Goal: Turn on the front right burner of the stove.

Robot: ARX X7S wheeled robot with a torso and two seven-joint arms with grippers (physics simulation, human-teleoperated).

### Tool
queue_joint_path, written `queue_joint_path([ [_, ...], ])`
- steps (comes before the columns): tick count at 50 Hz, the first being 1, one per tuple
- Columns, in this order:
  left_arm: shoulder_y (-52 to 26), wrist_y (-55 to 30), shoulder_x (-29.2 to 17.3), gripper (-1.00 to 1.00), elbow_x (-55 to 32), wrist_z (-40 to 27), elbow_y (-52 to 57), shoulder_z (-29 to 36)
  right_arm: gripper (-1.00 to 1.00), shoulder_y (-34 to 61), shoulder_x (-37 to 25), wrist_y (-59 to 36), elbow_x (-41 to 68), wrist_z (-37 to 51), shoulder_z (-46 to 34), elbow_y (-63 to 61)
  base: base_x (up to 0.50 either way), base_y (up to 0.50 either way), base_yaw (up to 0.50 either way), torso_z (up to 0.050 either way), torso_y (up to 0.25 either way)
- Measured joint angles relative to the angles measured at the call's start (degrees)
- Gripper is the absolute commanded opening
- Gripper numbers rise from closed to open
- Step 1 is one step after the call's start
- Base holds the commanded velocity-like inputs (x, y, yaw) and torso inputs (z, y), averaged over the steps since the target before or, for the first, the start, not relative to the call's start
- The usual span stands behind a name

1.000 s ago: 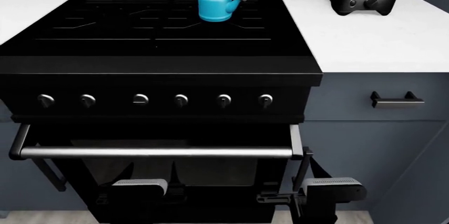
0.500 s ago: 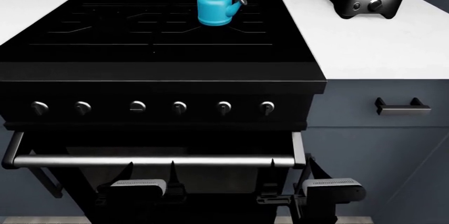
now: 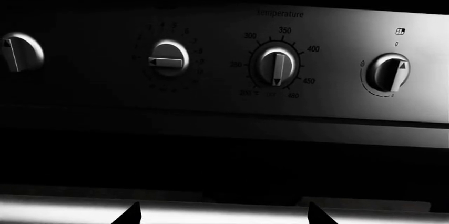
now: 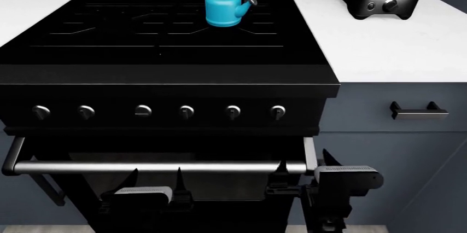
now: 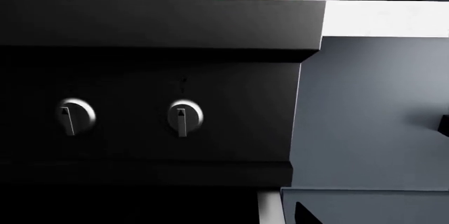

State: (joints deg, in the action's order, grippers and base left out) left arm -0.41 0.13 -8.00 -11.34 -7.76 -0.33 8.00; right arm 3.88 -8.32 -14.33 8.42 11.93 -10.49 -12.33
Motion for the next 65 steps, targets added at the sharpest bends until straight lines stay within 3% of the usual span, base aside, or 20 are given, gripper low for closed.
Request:
queue_joint_path([
  [19,-0.42,0.05,-0.55,1.00,-1.02,-0.62,-0.50,0.60,1.00,9.68,0.51,-13.45,2.30,1.85,-0.02,0.41,0.00,0.00,0.00,0.000,0.000],
  [65,-0.91,0.57,-1.80,1.00,-2.86,-1.79,-1.12,2.07,1.00,22.55,1.95,-15.40,3.26,4.03,-2.65,12.73,0.00,0.00,0.00,0.000,0.000],
])
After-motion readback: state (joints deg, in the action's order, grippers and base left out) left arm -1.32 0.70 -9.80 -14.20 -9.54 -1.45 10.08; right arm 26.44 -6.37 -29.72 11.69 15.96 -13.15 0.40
